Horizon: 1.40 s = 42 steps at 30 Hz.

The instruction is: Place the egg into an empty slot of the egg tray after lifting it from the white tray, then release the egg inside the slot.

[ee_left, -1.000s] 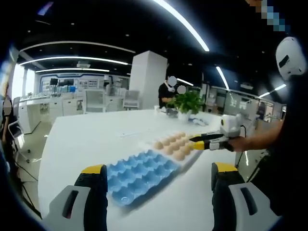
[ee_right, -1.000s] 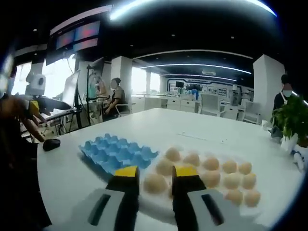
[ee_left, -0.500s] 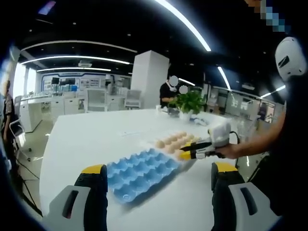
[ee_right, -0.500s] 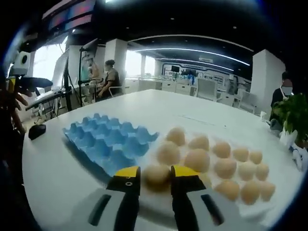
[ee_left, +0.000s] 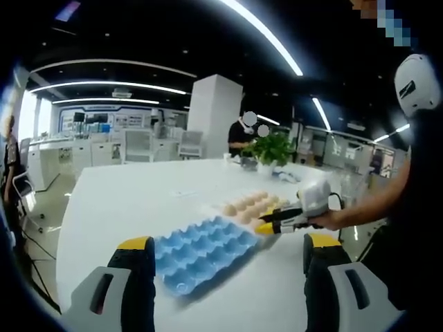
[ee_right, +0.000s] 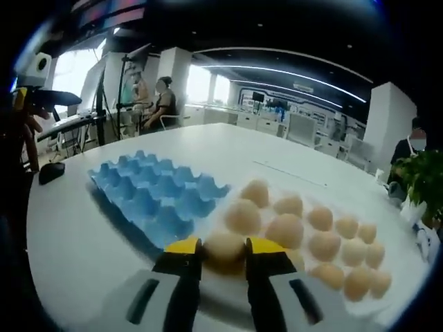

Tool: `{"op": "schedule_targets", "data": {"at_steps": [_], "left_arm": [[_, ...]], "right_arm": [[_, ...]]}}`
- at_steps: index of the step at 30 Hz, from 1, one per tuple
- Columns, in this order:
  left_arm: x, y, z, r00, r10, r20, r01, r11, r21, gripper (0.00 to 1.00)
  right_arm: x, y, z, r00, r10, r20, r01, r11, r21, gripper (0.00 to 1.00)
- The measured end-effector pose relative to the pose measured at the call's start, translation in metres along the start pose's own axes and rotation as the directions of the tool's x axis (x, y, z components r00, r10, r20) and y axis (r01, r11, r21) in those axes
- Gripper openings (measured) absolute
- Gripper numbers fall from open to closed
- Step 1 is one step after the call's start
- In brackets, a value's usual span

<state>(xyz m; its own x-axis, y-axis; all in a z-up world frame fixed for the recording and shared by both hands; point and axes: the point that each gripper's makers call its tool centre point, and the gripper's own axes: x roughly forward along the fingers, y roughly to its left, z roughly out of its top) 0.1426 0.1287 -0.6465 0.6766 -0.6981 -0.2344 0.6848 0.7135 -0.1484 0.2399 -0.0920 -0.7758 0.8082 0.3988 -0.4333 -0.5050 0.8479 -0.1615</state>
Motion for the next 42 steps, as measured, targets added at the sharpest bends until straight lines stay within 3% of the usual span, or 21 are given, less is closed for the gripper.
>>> {"op": "schedule_targets", "data": {"at_steps": [13, 26, 33, 42], "left_arm": [[0.000, 0.003, 0.002, 1.000, 0.005, 0.007, -0.005, 1.000, -0.004, 0.89], [0.003, 0.003, -0.002, 1.000, -0.001, -0.001, 0.001, 1.000, -0.005, 0.89], [0.002, 0.003, -0.004, 1.000, -0.005, -0.005, 0.005, 1.000, -0.004, 0.89], [0.000, 0.001, -0.007, 1.000, -0.013, -0.013, 0.013, 1.000, 0.003, 0.89]], "right_arm": [[-0.007, 0.001, 0.008, 0.999, -0.007, 0.036, 0.008, 0.999, -0.048, 0.24], [-0.014, -0.006, 0.023, 0.998, -0.023, 0.065, 0.024, 1.000, -0.014, 0.24], [-0.013, 0.014, 0.045, 0.994, 0.023, 0.106, -0.019, 0.999, -0.034, 0.24], [0.000, 0.046, 0.057, 0.989, 0.091, 0.115, -0.086, 0.995, -0.048, 0.24]]}}
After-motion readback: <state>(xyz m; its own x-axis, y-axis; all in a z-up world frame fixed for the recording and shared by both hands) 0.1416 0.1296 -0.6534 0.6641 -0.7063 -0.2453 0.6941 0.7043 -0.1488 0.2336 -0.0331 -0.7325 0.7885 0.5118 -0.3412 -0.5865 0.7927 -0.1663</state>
